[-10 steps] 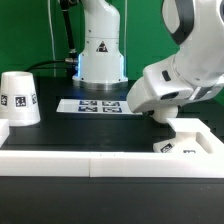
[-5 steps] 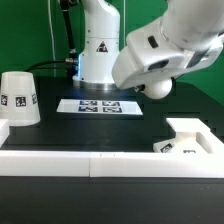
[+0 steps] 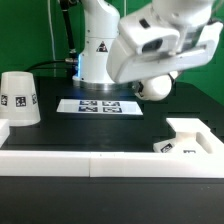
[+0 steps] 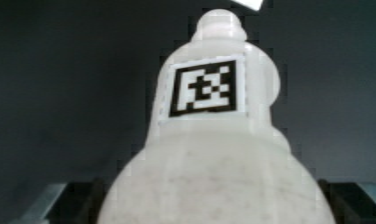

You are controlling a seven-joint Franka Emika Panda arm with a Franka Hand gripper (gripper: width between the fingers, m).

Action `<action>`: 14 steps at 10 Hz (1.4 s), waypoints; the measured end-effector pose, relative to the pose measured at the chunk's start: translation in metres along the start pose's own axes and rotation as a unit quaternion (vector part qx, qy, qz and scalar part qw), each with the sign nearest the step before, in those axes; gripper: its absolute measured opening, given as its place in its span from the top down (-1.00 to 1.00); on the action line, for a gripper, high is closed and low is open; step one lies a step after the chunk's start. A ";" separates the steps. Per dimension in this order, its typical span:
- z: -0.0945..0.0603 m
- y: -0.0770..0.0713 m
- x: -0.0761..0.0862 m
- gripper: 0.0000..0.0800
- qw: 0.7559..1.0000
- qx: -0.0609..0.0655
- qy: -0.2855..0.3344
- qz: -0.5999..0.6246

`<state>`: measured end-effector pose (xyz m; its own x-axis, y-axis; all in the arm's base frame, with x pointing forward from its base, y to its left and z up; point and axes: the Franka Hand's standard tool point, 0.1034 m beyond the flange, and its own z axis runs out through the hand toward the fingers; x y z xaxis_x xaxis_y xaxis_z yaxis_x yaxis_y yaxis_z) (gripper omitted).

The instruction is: Assemble lamp

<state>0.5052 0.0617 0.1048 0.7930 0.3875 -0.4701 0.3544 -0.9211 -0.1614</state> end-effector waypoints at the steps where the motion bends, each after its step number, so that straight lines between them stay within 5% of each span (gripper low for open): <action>1: -0.015 0.003 -0.003 -0.45 1.000 -0.003 0.013 0.004; 3: -0.046 0.009 0.002 -0.45 0.996 -0.015 0.083 0.012; 8: -0.053 0.017 0.013 -0.45 0.963 -0.048 0.264 0.020; 10: -0.074 0.016 0.016 -0.45 0.941 -0.067 0.329 0.024; 12: -0.083 0.021 0.020 -0.45 0.916 -0.101 0.389 0.005; 14: -0.078 0.020 0.019 -0.45 0.922 -0.095 0.377 0.005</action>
Offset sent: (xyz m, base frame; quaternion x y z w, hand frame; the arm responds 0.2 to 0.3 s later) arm 0.0177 0.0093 0.0204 -0.0271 0.1807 0.0355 0.9825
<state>0.5657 0.0537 0.1603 0.8903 0.3619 0.2762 0.3689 -0.9290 0.0283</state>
